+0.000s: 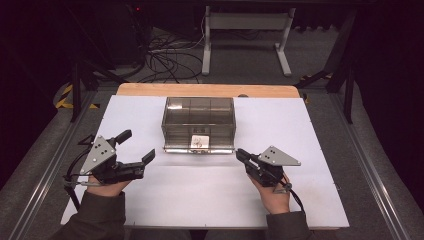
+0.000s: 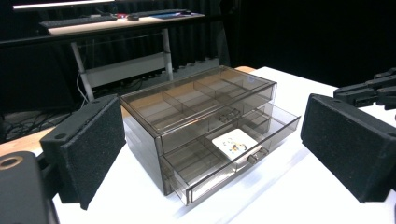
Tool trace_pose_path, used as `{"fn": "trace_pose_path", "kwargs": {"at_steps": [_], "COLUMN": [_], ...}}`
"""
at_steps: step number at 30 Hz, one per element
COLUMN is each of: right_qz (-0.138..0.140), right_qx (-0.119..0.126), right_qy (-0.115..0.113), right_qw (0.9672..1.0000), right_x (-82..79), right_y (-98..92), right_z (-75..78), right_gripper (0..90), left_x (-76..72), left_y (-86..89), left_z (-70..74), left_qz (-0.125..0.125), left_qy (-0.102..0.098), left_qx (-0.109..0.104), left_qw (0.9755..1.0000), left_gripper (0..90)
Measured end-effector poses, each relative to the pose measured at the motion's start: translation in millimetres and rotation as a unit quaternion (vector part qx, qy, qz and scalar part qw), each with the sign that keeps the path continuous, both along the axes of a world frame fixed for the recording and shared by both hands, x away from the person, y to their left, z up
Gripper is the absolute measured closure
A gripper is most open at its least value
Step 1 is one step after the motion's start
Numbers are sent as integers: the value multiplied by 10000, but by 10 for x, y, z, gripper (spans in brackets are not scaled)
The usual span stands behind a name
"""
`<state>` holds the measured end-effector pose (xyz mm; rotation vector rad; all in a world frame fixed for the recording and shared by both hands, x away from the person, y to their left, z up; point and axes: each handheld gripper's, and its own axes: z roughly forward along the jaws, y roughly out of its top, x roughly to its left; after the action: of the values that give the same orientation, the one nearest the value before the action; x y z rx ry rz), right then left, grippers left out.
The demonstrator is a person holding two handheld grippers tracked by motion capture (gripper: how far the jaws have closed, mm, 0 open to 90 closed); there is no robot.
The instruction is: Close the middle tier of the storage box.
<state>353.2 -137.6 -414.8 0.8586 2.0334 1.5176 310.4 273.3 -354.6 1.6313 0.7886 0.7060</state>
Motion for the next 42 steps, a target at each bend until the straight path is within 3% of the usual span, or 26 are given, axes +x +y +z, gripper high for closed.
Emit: {"fn": "trace_pose_path", "kwargs": {"at_steps": [4,24,42], "right_qz": [106,301,360], "right_qx": [-7,-257,-552], "right_qy": [2,115,3], "right_qw": [9999,9991,9978], "right_x": [22,197,321], "right_y": [33,182,278], "right_z": [-35,-192,-263], "right_gripper": [900,900,900], "left_x": [4,4,1], "left_y": [-6,-22,-18], "left_z": [-7,-14,-11], "left_qz": [-11,-24,-23], "left_qy": [13,26,37], "left_qx": [22,44,51], "left_qw": [10000,10000,10000], "left_gripper": [74,75,80]}}
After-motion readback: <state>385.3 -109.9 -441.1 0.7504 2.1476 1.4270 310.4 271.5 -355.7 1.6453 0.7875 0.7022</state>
